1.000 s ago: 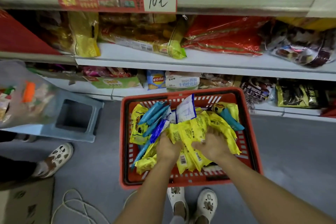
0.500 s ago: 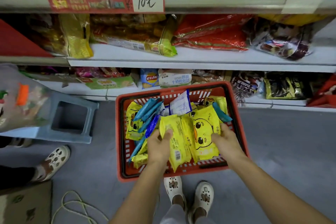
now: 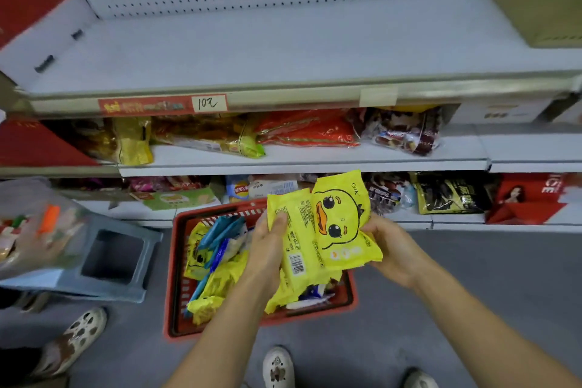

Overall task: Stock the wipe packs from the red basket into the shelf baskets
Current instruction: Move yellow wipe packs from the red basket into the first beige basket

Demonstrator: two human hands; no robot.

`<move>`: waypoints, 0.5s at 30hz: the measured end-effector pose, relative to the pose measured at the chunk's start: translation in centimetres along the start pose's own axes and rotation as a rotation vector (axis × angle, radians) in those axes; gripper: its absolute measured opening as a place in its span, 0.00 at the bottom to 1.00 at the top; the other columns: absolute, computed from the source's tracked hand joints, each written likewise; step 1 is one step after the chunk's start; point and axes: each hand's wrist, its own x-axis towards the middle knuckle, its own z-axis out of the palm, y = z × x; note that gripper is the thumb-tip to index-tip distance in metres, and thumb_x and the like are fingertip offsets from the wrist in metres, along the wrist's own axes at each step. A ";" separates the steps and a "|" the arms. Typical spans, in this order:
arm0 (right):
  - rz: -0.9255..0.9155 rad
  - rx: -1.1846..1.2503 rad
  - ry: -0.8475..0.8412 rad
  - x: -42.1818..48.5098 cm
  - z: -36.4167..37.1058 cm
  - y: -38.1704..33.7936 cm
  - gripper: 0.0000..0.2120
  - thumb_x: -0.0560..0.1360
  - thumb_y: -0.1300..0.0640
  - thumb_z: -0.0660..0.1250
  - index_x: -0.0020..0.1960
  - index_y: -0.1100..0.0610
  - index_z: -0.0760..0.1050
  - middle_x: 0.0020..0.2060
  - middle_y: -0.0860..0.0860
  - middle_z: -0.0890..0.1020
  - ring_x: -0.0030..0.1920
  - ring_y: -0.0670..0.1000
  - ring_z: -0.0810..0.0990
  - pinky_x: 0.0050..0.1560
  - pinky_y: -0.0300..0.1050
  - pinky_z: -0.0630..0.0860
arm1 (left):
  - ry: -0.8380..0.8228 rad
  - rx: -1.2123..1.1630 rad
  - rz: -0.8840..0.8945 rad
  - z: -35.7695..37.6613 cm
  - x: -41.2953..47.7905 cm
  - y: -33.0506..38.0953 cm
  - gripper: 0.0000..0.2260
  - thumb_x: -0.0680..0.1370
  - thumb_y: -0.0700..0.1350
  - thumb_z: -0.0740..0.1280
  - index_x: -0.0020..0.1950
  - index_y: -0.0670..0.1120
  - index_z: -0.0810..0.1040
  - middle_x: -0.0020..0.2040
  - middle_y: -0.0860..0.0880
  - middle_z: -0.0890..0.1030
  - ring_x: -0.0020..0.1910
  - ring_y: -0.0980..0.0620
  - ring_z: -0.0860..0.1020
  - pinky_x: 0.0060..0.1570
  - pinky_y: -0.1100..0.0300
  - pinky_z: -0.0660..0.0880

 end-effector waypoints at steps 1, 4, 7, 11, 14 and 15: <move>0.016 -0.006 0.006 -1.0 -1.5 -1.0 0.13 0.72 0.65 0.54 0.47 0.57 0.77 0.39 0.53 0.82 0.34 0.52 0.78 0.31 0.43 0.69 | -0.028 -0.032 0.011 1.9 -0.8 0.4 0.13 0.80 0.55 0.64 0.61 0.52 0.78 0.54 0.50 0.85 0.53 0.48 0.83 0.55 0.46 0.79; 0.068 -0.045 0.038 -4.0 -6.5 -4.5 0.14 0.71 0.61 0.55 0.43 0.57 0.79 0.38 0.54 0.83 0.35 0.54 0.78 0.35 0.44 0.69 | -0.106 -0.040 0.020 8.5 -3.7 0.7 0.21 0.69 0.58 0.74 0.58 0.50 0.79 0.51 0.46 0.86 0.50 0.44 0.84 0.53 0.41 0.79; 0.046 -0.073 -0.021 -7.2 -11.2 -8.7 0.16 0.78 0.53 0.56 0.49 0.57 0.80 0.44 0.54 0.85 0.41 0.55 0.82 0.42 0.46 0.75 | -0.103 -0.068 0.039 15.8 -6.2 0.1 0.33 0.58 0.53 0.82 0.60 0.45 0.79 0.50 0.43 0.85 0.49 0.41 0.84 0.52 0.39 0.79; -0.058 -0.436 -0.059 -11.3 -16.5 -13.5 0.15 0.77 0.46 0.63 0.58 0.52 0.79 0.51 0.50 0.85 0.51 0.52 0.84 0.51 0.49 0.80 | -0.070 -0.122 0.102 24.6 -8.6 0.4 0.19 0.68 0.39 0.78 0.57 0.40 0.79 0.47 0.42 0.86 0.44 0.43 0.85 0.40 0.51 0.82; -0.223 -0.617 0.105 -12.8 -19.9 -16.6 0.12 0.73 0.56 0.71 0.56 0.55 0.79 0.47 0.50 0.86 0.47 0.51 0.85 0.53 0.52 0.80 | -0.079 -0.104 0.148 29.5 -9.5 2.0 0.17 0.69 0.39 0.77 0.55 0.39 0.80 0.45 0.42 0.86 0.43 0.43 0.85 0.40 0.49 0.83; -0.260 -0.603 0.137 -13.0 -20.9 -17.7 0.11 0.73 0.56 0.72 0.55 0.56 0.80 0.46 0.51 0.86 0.47 0.52 0.85 0.52 0.52 0.81 | -0.094 -0.085 0.160 30.7 -9.6 2.8 0.16 0.69 0.40 0.78 0.55 0.40 0.80 0.45 0.43 0.86 0.43 0.43 0.85 0.43 0.46 0.83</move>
